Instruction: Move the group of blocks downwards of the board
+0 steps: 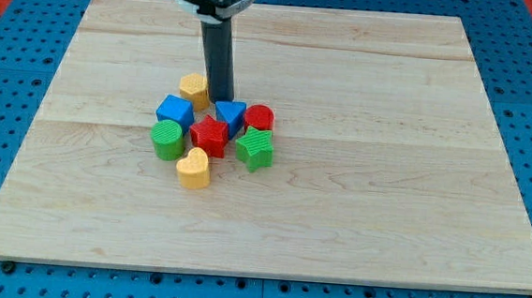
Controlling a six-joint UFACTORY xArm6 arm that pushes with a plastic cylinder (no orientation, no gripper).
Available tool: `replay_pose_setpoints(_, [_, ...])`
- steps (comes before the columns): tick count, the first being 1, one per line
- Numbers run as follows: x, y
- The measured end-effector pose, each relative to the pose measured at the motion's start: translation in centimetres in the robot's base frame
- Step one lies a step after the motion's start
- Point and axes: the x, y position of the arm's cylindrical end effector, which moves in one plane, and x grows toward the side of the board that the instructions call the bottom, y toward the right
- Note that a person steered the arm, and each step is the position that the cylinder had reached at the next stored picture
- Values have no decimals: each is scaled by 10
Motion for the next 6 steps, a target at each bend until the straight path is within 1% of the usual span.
replay_pose_setpoints(1, [-19, -7])
replay_pose_setpoints(3, [-34, -102])
replay_pose_setpoints(4, [-30, -120])
replay_pose_setpoints(5, [-30, -74])
replay_pose_setpoints(6, [-4, -67])
